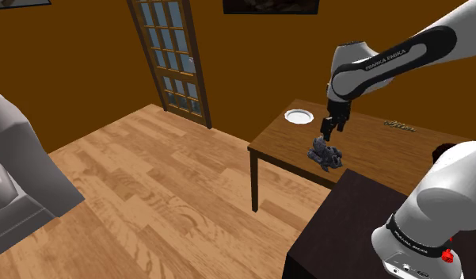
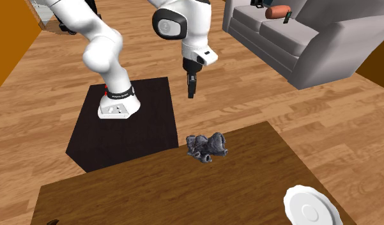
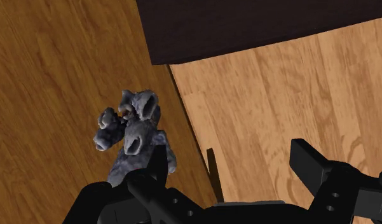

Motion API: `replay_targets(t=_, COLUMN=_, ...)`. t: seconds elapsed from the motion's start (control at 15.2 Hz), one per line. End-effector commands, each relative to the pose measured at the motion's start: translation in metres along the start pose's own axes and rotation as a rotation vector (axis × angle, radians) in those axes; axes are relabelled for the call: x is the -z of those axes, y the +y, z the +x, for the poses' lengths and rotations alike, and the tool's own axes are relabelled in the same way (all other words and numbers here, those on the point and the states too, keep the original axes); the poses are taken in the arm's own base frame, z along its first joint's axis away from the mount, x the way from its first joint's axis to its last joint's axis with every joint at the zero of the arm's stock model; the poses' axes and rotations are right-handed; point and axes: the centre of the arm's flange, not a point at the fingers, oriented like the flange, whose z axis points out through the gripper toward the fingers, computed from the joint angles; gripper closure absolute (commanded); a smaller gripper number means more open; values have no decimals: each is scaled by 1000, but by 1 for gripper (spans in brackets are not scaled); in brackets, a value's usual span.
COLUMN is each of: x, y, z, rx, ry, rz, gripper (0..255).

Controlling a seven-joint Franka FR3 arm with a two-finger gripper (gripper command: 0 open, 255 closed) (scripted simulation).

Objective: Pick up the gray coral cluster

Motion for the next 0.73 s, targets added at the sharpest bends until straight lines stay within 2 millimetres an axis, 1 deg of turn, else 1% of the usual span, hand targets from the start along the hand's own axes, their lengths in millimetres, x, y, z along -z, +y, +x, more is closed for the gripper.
replay_targets(t=0.0, x=-20, y=15, z=9, rx=-2, ry=6, rz=-5, gripper=0)
replay_targets(t=0.66, x=-117, y=92, z=48, rx=-13, ry=26, rz=-24, gripper=0)
